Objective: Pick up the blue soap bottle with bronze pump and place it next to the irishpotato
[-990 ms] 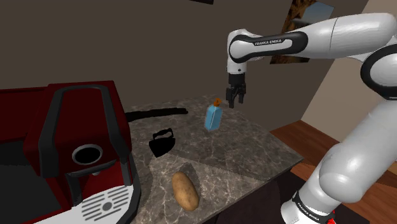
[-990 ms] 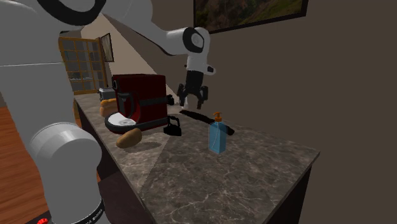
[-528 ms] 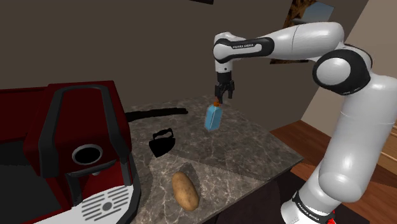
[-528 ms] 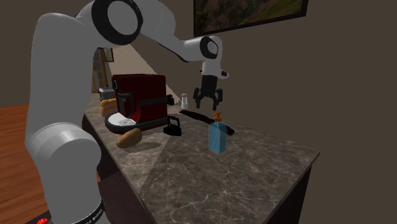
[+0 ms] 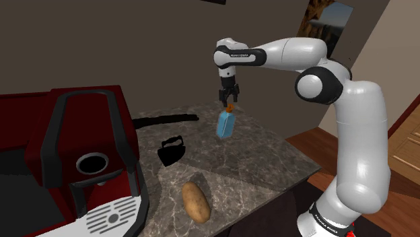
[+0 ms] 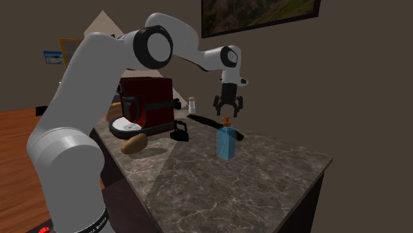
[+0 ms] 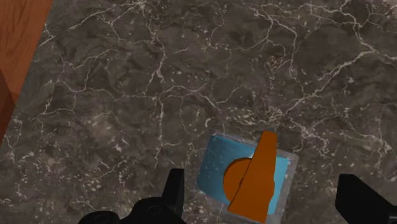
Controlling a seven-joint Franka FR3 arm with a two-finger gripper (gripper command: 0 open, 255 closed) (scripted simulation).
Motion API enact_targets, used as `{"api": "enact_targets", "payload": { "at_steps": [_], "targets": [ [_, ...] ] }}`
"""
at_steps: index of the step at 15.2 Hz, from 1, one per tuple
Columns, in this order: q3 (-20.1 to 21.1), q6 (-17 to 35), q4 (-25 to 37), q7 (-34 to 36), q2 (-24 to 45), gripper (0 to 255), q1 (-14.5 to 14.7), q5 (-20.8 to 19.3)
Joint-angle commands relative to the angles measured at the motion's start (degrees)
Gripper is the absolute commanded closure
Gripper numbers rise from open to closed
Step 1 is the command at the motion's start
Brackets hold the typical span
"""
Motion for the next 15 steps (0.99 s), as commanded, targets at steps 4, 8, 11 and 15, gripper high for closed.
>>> {"api": "enact_targets", "payload": {
  "at_steps": [4, 8, 11, 15],
  "targets": [
    [-0.1, 4.1, -4.8, 0.2, -0.7, 0, -0.1, -0.1],
    [-0.1, 5.4, -6.5, 0.2, -1.1, 0, -0.1, -0.2],
    [-0.1, 5.4, -6.5, 0.2, -1.1, 0, -0.1, -0.2],
    [-0.1, 5.4, -6.5, 0.2, -1.1, 255, -0.1, -0.2]
  ]
}}
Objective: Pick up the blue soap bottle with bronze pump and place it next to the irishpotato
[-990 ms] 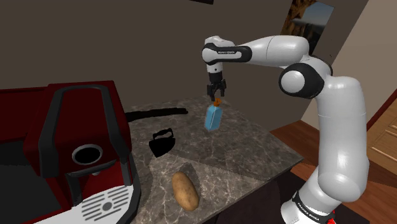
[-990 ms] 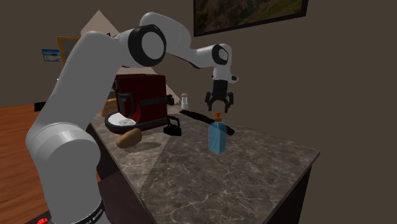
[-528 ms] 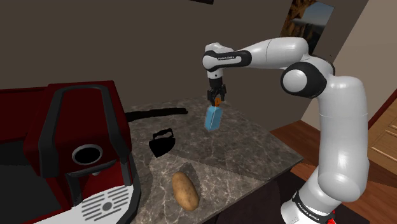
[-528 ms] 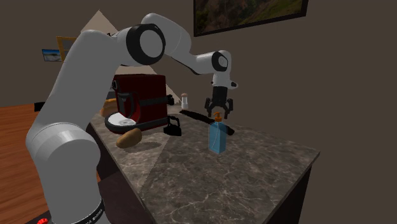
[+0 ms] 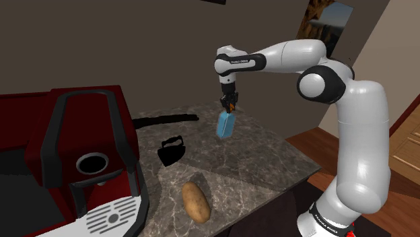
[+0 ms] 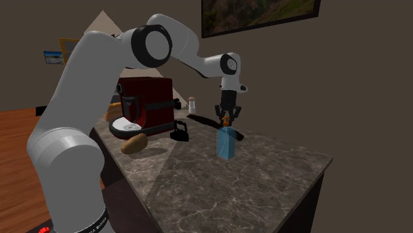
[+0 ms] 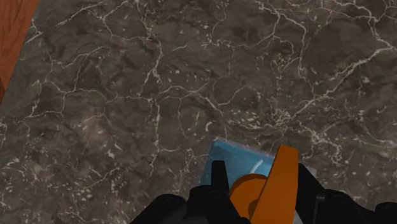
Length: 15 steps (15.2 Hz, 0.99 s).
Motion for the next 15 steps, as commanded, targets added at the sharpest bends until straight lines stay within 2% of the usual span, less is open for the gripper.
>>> {"api": "enact_targets", "payload": {
  "at_steps": [1, 8, 15],
  "targets": [
    [0.0, 0.0, 0.0, 0.0, 0.0, 255, 0.0, 0.0],
    [0.0, 0.0, 0.0, 0.0, 0.0, 255, 0.0, 0.0],
    [-0.1, -5.1, 4.6, -0.5, -0.5, 255, 0.0, 0.0]
  ]
}}
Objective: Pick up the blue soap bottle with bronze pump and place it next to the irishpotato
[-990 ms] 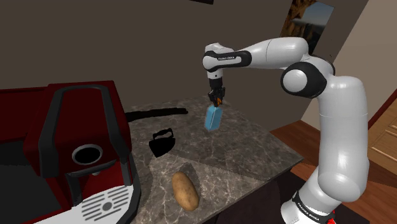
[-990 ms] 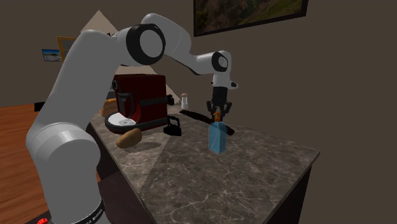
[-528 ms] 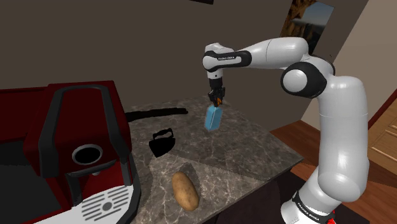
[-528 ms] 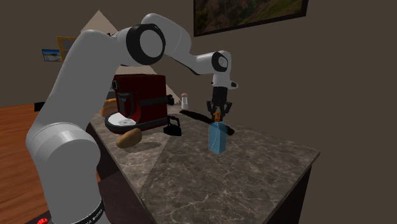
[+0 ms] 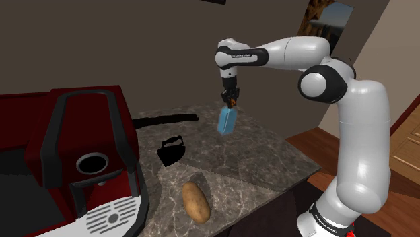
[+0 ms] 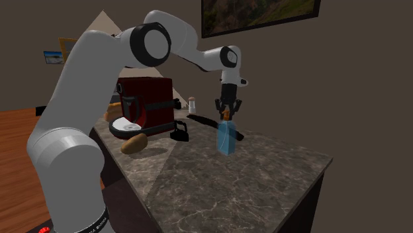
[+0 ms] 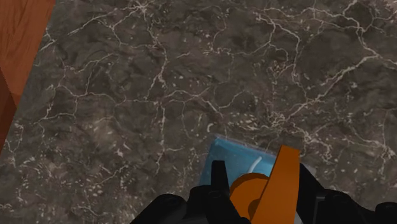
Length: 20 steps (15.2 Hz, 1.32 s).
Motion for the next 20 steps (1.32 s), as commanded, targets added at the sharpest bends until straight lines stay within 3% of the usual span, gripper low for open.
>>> {"api": "enact_targets", "payload": {
  "at_steps": [1, 12, 20],
  "targets": [
    [0.0, -1.6, 1.7, -0.1, 0.1, 255, 0.0, 0.0],
    [-0.1, -10.7, 12.0, -1.1, 1.2, 255, -0.1, 0.0],
    [-0.3, -18.8, 23.3, -2.0, 4.3, 255, -0.4, 0.0]
  ]
}}
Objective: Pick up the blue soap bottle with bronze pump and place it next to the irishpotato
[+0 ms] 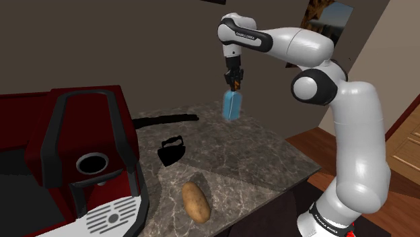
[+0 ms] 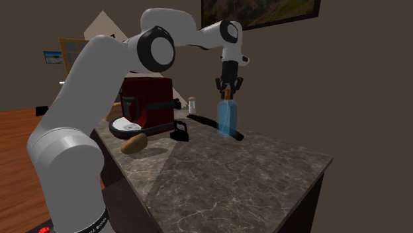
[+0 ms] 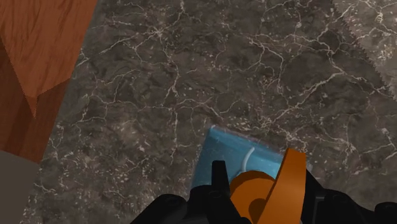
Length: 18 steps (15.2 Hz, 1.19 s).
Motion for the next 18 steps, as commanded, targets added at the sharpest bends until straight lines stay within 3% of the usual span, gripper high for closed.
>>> {"api": "enact_targets", "payload": {
  "at_steps": [1, 5, 7, 10, 18],
  "targets": [
    [0.0, -2.4, 3.4, -0.3, 1.0, 255, -0.1, 0.0],
    [-0.1, -8.2, 13.1, -1.0, 4.9, 255, -0.5, 0.1],
    [0.2, -5.6, 3.9, 1.0, -1.6, 255, 1.3, 0.0],
    [0.9, -4.2, -4.7, 4.0, -8.4, 255, 3.7, 0.0],
    [3.7, -5.0, -17.0, 12.4, -21.0, 255, 9.1, 1.0]
  ]
}}
